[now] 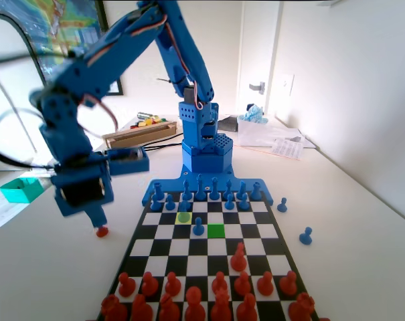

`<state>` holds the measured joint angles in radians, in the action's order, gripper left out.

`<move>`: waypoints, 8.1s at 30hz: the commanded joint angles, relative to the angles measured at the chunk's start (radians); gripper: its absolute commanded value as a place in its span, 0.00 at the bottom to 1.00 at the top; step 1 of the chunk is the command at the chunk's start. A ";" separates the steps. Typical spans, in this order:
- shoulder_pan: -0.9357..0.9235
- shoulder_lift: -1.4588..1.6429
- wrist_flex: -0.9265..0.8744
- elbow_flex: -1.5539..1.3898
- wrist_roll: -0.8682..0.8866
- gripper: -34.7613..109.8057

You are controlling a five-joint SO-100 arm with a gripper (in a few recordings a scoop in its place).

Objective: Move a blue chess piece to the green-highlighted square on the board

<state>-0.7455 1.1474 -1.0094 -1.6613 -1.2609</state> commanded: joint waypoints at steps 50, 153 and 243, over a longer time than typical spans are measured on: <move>0.488 0.531 0.063 -0.508 -0.156 0.33; 0.618 0.471 -0.049 -0.331 0.017 0.25; 0.767 0.379 -0.011 -0.250 0.160 0.36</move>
<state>0.0153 1.4251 -0.9587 -1.9911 -1.1029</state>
